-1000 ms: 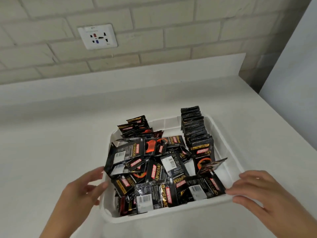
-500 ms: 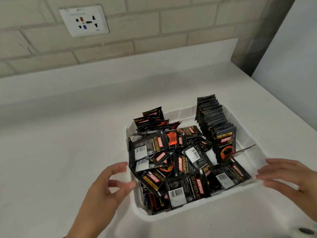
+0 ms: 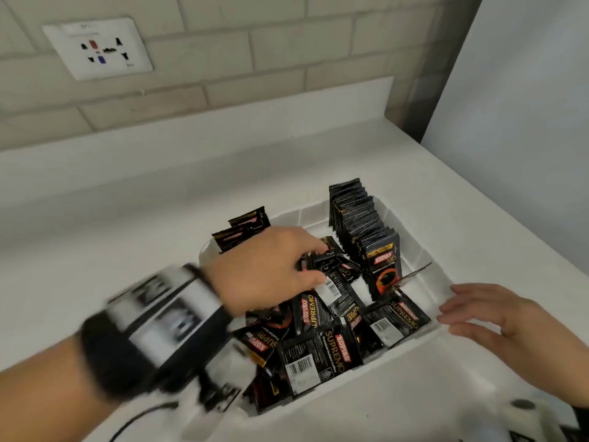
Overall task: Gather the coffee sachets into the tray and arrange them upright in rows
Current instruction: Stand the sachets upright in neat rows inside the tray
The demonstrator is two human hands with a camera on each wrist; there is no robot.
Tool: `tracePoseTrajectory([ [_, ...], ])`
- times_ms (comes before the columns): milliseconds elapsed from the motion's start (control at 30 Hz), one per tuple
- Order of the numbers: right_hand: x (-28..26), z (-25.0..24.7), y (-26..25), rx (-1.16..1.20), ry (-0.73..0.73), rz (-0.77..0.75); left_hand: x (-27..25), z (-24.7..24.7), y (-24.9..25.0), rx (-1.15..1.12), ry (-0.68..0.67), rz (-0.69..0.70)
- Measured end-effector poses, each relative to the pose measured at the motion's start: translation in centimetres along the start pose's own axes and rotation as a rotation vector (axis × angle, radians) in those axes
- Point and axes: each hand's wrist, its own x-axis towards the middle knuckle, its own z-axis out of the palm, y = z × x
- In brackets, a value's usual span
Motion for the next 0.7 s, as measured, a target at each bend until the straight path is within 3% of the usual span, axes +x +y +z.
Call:
tracePoseTrajectory([
  [67,0.1,0.0,-0.1,-0.010,-0.014,0.000,3.0,1.2,0.1,0.091,-0.203,-0.077],
  [167,0.2,-0.1,-0.3,0.014,-0.016,0.006,5.4,3.3,-0.1,0.189,-0.332,-0.185],
  [500,-0.1,0.1,0.2,0.043,-0.034,0.038,7.3,5.2,-0.9,0.224,-0.308,-0.425],
  [700,-0.3,0.1,0.3,0.024,-0.068,0.072,8.0,4.9,-1.0,0.223,-0.359,-0.414],
])
